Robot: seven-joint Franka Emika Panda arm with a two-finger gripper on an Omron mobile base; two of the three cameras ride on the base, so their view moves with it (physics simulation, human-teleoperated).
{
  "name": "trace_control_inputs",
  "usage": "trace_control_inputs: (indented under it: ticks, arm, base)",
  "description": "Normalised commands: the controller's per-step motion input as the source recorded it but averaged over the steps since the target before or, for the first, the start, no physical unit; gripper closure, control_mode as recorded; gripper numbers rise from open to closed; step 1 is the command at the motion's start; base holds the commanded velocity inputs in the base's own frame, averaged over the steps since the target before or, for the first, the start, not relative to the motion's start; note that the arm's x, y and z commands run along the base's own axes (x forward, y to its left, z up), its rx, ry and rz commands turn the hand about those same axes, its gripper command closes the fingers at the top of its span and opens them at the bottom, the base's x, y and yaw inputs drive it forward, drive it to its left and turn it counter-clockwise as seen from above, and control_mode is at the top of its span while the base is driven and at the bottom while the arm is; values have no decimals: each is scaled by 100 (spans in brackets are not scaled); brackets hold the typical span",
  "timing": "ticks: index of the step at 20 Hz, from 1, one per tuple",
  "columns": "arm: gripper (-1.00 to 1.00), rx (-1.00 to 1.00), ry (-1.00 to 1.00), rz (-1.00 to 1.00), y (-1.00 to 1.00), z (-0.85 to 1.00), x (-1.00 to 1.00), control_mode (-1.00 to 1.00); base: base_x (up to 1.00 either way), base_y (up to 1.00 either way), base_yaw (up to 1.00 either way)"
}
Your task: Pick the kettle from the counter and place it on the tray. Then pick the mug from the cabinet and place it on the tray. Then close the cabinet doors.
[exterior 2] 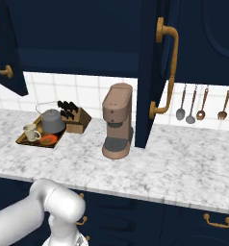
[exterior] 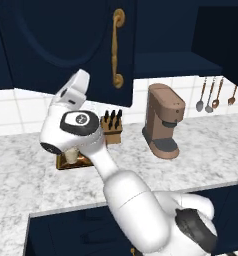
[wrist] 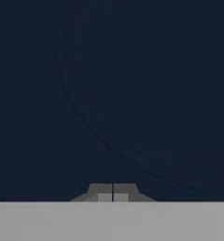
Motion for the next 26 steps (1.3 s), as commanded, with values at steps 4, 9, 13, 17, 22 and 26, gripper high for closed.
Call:
trace_control_inputs:
  ticks: [4,9,13,17,22,26]
  arm:
    - [100,1,27,19,-47,7,92,-100]
    - [100,0,34,16,-51,26,91,-100]
    - [100,0,40,15,-51,17,98,-100]
    - [100,0,31,14,-49,4,76,-100]
    - [100,6,16,13,-44,-16,64,-100]
    - [100,2,6,7,-46,-26,19,-100]
  base:
    - [0,0,0]
    - [0,0,0]
    - [0,0,0]
    - [0,0,0]
    - [0,0,0]
    - [0,0,0]
